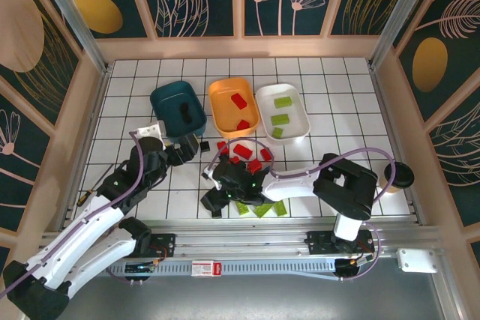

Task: Sort the legos into containers by color
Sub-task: Pick up the lego from the bottom-center of the table.

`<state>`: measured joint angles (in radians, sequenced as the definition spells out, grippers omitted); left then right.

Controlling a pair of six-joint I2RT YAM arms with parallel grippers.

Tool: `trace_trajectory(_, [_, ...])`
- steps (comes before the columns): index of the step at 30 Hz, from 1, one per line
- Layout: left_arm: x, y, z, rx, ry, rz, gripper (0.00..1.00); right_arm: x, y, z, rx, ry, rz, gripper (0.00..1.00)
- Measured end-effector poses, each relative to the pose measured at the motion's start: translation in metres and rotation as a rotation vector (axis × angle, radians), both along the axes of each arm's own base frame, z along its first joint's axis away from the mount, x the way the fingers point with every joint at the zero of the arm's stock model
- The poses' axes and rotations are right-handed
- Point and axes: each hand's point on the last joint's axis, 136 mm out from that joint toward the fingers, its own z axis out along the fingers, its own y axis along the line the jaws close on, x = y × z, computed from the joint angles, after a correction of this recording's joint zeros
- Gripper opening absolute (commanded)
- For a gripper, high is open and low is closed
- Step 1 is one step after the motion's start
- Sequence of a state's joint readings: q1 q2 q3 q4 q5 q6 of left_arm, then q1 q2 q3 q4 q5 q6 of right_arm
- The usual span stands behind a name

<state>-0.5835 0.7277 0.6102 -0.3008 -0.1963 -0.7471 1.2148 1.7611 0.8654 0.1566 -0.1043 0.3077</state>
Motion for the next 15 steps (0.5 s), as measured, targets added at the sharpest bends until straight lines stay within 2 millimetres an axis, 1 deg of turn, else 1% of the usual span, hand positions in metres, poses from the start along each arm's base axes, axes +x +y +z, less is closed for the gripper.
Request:
trace_trajectory(2, [-0.001,0.002,-0.001,0.005,0.002,0.008,0.99,-0.002,-0.001,-0.005,-0.017,0.002,0.006,0.58])
trace_trajectory(4, [-0.002,0.005,-0.003,0.012,0.007,0.016,0.98,-0.003,-0.003,-0.009,-0.031,0.000,0.012,0.54])
trace_trajectory(7, [-0.002,0.006,-0.004,0.016,0.012,0.024,0.99,-0.002,-0.005,-0.012,-0.045,-0.006,0.016,0.41])
trace_trajectory(11, [-0.002,0.007,-0.006,0.019,0.016,0.026,0.98,0.000,-0.004,-0.011,-0.036,-0.011,0.011,0.23])
trace_trajectory(15, [-0.007,0.010,-0.009,0.016,0.013,0.027,0.98,0.009,-0.002,-0.003,0.008,-0.018,-0.005,0.17])
